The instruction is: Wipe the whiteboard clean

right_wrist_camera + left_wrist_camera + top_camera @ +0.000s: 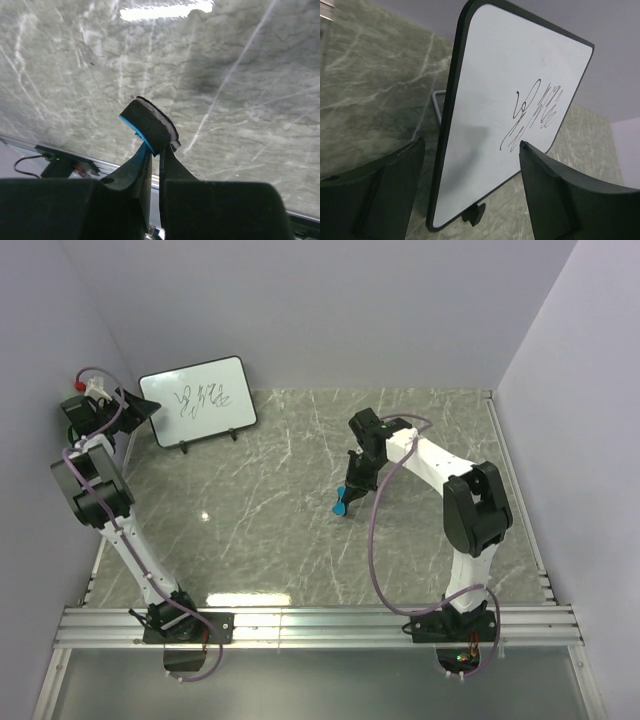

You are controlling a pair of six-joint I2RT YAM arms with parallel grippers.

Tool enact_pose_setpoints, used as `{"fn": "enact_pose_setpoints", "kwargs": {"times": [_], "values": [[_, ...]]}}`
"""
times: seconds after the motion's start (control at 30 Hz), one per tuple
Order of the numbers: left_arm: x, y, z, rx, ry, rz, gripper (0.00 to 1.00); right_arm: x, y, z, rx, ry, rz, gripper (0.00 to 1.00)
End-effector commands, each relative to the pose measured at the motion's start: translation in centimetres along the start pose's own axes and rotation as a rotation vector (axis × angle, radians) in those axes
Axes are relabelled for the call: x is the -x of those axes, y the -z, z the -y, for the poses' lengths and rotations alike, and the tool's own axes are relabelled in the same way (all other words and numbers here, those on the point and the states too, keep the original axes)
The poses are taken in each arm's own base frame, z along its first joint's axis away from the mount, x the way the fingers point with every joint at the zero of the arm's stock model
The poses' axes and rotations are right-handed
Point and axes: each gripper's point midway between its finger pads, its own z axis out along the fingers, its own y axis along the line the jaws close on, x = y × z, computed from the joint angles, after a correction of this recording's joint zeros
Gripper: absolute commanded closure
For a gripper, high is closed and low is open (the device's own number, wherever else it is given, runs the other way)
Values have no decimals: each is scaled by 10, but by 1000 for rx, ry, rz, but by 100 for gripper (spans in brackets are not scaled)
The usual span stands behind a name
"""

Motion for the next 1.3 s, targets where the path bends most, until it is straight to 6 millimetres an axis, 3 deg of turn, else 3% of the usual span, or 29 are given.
{"fn": "enact_pose_setpoints", "kwargs": {"times": [0.0, 0.23, 0.47, 0.73, 1.27], "values": [[4, -11, 16, -114, 10, -29, 19, 9, 9, -17, 43, -12, 12, 100], [-13, -48, 31, -180, 16, -93, 18, 10, 9, -17, 51, -23, 25, 100], [-35, -63, 41, -229, 58, -145, 19, 1, 15, -7, 58, -39, 59, 100], [-67, -63, 58, -269, 86, -201, 34, -16, 17, 7, 74, -69, 90, 100], [-114, -51, 93, -269, 67, -305, 81, -43, 22, 32, 103, -76, 140, 100]]}}
